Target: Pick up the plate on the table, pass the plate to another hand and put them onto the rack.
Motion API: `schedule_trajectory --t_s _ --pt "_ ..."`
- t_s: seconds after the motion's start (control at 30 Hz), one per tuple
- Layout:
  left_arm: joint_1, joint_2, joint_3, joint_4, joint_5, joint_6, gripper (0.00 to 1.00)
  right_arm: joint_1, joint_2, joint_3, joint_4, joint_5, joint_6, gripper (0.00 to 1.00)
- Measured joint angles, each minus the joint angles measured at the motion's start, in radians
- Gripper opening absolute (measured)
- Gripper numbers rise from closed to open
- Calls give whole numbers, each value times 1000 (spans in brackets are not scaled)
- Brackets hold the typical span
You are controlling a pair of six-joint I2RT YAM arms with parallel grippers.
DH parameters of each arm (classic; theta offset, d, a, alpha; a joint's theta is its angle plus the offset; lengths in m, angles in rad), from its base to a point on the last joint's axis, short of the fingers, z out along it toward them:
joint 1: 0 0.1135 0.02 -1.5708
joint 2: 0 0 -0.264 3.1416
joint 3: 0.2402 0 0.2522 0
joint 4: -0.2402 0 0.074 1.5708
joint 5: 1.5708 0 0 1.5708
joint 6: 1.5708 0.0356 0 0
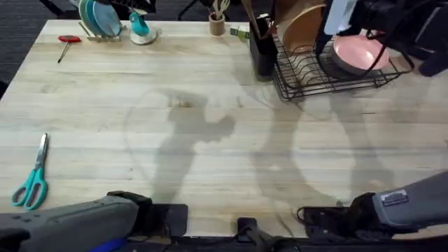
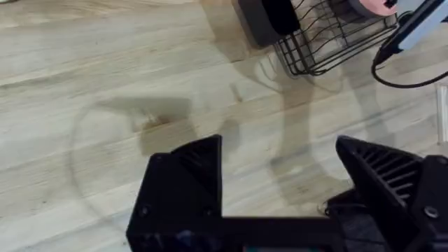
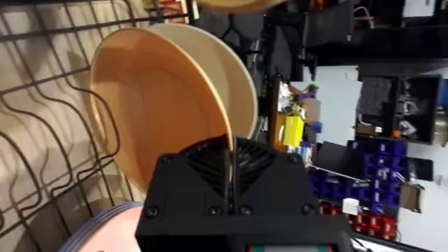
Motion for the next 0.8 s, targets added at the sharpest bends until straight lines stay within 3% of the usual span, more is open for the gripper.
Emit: schedule_trajectory --t_s 0.43,0.47,0.63,0.67,0.8 --pt "0 0 0 0 0 0 993 0 17 9 -66 0 -8 70" --pt "0 0 0 0 0 0 993 0 17 9 -67 0 -7 160" --pt "0 0 0 0 0 0 993 0 17 9 -65 0 -8 874" --pt "0 0 0 0 0 0 993 0 17 9 -65 0 -8 962" --pt "0 0 0 0 0 0 993 1 17 9 -65 0 32 992"
